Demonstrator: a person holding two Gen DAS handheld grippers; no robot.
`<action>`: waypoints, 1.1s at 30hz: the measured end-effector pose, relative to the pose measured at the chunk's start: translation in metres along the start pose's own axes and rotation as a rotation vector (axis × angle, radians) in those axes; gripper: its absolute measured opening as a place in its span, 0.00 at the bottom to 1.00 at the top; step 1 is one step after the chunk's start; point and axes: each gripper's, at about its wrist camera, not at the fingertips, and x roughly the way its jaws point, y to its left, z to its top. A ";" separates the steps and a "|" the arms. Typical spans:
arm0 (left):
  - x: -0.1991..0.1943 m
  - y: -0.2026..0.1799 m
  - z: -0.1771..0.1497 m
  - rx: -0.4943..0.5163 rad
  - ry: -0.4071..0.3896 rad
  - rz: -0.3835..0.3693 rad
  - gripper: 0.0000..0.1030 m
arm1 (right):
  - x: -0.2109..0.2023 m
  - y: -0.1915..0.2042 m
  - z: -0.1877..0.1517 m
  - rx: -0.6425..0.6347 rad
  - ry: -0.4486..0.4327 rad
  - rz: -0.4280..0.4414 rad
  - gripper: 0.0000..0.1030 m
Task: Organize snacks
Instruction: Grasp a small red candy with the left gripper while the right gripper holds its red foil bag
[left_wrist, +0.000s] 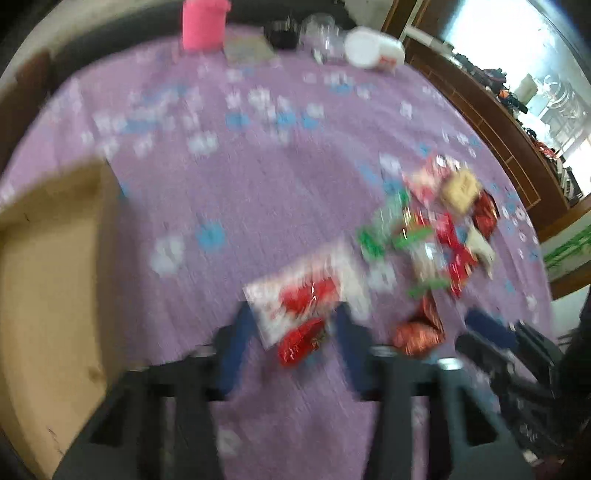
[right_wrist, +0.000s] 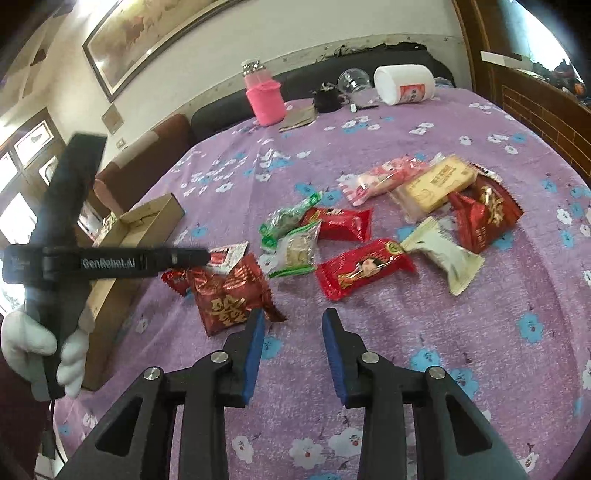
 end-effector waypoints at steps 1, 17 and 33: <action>-0.003 -0.002 -0.005 0.007 -0.002 -0.010 0.35 | -0.001 -0.002 0.000 0.009 -0.004 -0.002 0.33; -0.068 -0.019 -0.058 0.158 -0.175 0.079 0.50 | -0.008 0.017 -0.002 0.123 0.050 0.132 0.67; 0.000 -0.057 -0.032 0.260 -0.101 0.110 0.25 | -0.004 0.014 -0.019 0.021 0.066 -0.023 0.33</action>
